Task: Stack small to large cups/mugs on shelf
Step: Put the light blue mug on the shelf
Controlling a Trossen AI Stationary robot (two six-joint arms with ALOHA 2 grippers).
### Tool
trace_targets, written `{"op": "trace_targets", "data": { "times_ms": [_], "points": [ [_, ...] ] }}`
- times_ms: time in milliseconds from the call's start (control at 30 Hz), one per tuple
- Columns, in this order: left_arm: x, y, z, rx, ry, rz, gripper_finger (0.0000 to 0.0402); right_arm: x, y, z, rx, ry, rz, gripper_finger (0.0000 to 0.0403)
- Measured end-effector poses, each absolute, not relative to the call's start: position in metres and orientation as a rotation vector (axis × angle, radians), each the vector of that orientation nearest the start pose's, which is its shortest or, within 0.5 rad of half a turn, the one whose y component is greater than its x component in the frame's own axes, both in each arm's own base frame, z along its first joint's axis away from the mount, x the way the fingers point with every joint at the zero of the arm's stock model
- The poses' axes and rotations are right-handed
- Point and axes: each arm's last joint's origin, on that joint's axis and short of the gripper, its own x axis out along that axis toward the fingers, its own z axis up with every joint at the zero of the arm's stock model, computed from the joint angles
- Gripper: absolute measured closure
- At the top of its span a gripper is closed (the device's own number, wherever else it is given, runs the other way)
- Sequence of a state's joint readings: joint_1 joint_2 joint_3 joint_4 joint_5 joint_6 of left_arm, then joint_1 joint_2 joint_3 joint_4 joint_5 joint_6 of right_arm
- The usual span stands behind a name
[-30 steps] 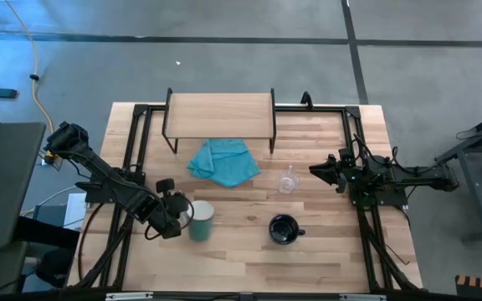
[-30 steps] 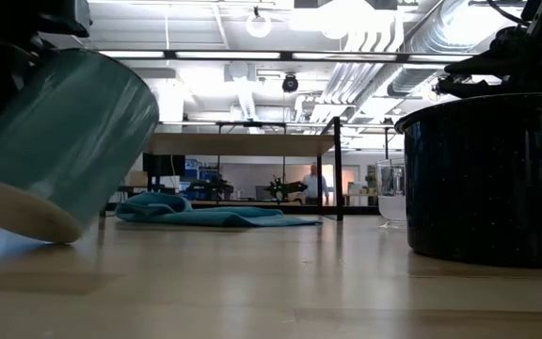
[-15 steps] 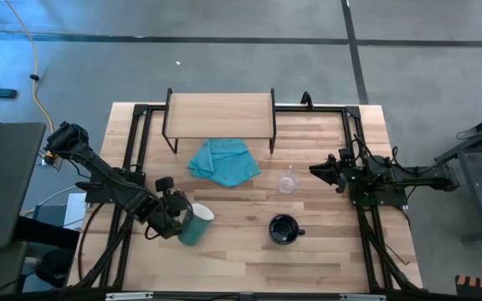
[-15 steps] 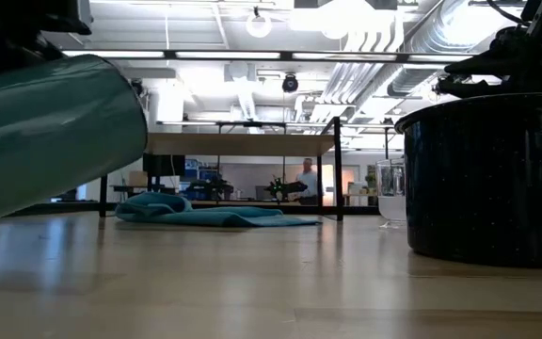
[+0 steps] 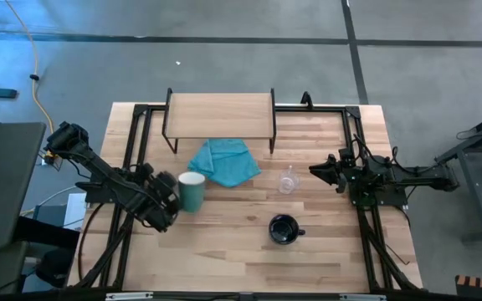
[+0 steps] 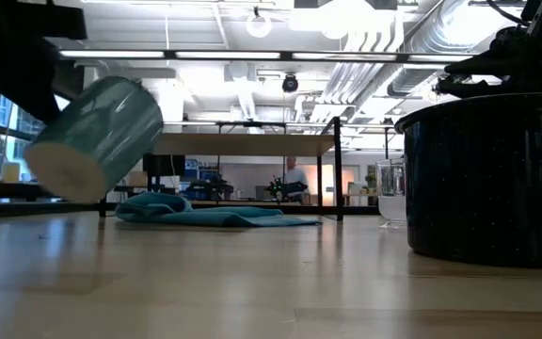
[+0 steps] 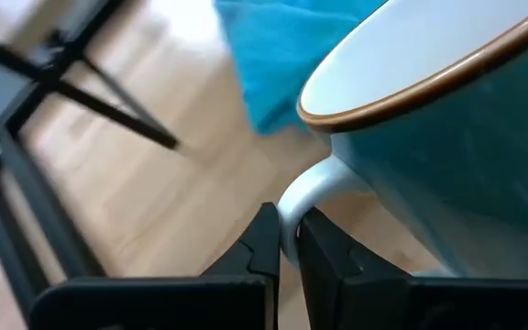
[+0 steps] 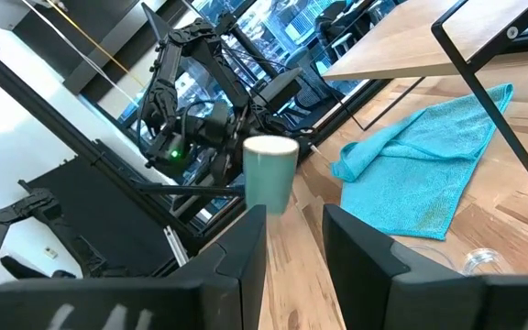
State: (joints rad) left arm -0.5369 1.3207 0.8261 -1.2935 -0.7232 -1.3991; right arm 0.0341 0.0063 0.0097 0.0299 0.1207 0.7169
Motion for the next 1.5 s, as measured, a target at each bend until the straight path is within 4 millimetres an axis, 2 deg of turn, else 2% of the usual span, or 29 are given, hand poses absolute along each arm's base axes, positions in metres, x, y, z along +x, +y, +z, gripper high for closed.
{"op": "trace_targets", "data": {
  "times_ms": [200, 467, 733, 933, 1100, 1200, 1500],
  "points": [
    [0.164, -0.074, 0.207, -0.184, 0.843, 1.092, 0.0394, 0.097, 0.000, 0.169, 0.717, -0.064, -0.075, 0.0302],
    [0.182, -0.086, 0.187, -0.122, 0.942, 1.153, 0.0394, 0.097, 0.000, 0.169, 0.685, -0.064, -0.079, 0.0302],
    [0.199, -0.096, 0.192, 0.005, 0.944, 1.283, 0.0394, 0.097, 0.000, 0.169, 0.648, -0.063, -0.082, 0.0302],
    [0.201, -0.097, 0.184, -0.073, 0.871, 1.401, 0.0394, 0.097, 0.000, 0.169, 0.605, -0.062, -0.085, 0.0302],
    [0.204, -0.101, 0.168, -0.074, 0.912, 1.475, 0.0395, 0.097, -0.001, 0.169, 0.596, -0.064, -0.092, 0.0302],
    [0.204, -0.102, 0.164, -0.070, 0.933, 1.493, 0.0397, 0.098, -0.001, 0.169, 0.595, -0.060, -0.094, 0.0302],
    [0.214, -0.109, 0.173, -0.043, 0.972, 1.412, 0.0389, 0.098, -0.001, 0.168, 0.568, -0.051, -0.097, 0.0302]
  ]
}}
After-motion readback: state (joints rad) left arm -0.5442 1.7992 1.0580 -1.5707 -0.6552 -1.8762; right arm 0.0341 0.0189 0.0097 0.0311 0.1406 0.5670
